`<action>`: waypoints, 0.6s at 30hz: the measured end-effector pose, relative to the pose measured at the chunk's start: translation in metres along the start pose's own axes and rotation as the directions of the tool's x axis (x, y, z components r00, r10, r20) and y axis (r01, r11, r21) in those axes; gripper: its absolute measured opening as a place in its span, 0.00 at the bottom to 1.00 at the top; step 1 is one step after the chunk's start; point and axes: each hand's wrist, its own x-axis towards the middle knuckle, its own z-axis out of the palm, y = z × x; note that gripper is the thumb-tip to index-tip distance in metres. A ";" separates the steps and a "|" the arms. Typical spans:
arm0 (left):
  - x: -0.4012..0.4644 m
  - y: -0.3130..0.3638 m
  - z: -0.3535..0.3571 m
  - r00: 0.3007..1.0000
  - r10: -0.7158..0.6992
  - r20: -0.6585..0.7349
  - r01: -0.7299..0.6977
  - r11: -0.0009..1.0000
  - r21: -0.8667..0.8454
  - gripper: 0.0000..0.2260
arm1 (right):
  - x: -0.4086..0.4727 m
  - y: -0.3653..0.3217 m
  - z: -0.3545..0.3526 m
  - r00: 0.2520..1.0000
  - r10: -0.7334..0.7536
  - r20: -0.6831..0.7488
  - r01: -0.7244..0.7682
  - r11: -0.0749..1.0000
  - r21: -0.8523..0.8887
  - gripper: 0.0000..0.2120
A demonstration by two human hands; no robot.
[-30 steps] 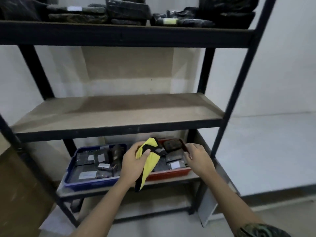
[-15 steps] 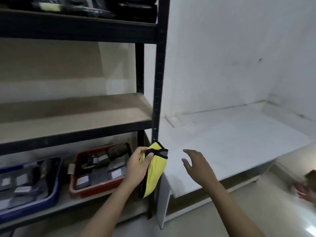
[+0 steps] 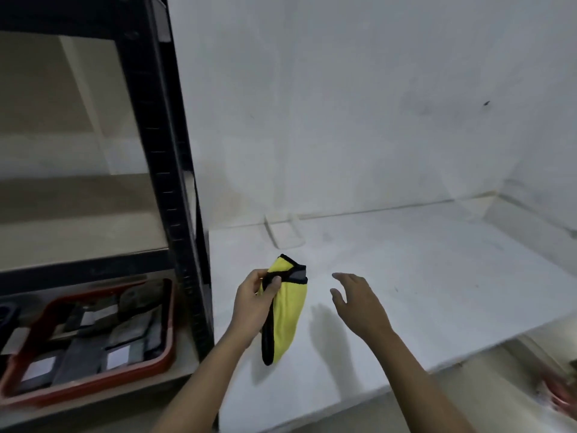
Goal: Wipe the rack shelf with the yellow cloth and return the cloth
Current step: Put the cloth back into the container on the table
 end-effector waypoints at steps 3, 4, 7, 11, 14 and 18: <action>0.048 -0.017 0.015 0.999 -0.026 -0.045 0.025 0.999 -0.026 0.04 | 0.044 0.028 0.013 0.999 -0.021 0.034 0.022 0.999 -0.028 0.19; 0.066 -0.024 0.020 0.997 -0.040 -0.062 0.037 0.998 -0.050 0.05 | 0.061 0.036 0.018 0.998 -0.031 0.045 0.033 0.999 -0.033 0.19; 0.125 -0.043 0.036 0.990 -0.092 -0.109 0.080 0.991 -0.111 0.07 | 0.118 0.060 0.035 0.993 -0.052 0.108 0.056 0.998 -0.037 0.20; 0.188 -0.060 0.054 0.978 -0.173 -0.120 0.155 0.977 -0.146 0.11 | 0.189 0.080 0.054 0.981 -0.072 0.179 0.078 0.997 -0.026 0.20; 0.232 -0.066 0.063 0.971 -0.209 -0.112 0.186 0.964 -0.188 0.19 | 0.238 0.091 0.071 0.974 -0.067 0.218 0.069 0.998 -0.003 0.20; 0.282 -0.076 0.071 0.958 -0.244 -0.149 0.212 0.956 -0.203 0.18 | 0.290 0.095 0.096 0.961 -0.096 0.258 0.095 0.995 0.019 0.20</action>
